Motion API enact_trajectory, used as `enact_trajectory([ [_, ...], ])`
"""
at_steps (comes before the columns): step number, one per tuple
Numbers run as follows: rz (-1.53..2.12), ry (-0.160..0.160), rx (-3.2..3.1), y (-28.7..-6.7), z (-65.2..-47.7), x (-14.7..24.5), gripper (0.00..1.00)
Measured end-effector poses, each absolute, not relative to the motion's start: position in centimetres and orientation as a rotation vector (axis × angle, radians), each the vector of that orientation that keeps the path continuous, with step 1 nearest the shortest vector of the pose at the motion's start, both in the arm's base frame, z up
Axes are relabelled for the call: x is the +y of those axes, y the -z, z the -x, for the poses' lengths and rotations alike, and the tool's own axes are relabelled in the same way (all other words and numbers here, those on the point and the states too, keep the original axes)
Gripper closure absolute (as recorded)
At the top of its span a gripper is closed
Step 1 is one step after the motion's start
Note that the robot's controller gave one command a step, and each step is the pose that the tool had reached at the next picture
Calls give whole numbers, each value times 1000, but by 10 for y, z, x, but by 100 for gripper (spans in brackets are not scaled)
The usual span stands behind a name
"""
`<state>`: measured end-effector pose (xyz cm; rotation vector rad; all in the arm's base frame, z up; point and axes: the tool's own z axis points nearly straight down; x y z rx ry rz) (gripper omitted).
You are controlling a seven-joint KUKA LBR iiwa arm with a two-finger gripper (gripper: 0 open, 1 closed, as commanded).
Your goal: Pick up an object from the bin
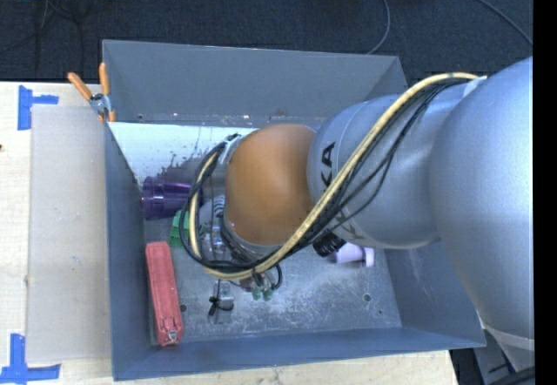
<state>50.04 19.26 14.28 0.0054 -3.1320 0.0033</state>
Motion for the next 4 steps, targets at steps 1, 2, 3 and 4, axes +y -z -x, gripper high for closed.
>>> enact_trajectory([
  [1, 1, -1, -3139, -147, -502, 192, 0],
  [2, -21, -3, -3128, -203, -520, 148, 0],
  [3, 91, -2, -3142, -231, -571, 139, 0],
  [4, -12, 0, -3139, -182, -584, 116, 0],
])
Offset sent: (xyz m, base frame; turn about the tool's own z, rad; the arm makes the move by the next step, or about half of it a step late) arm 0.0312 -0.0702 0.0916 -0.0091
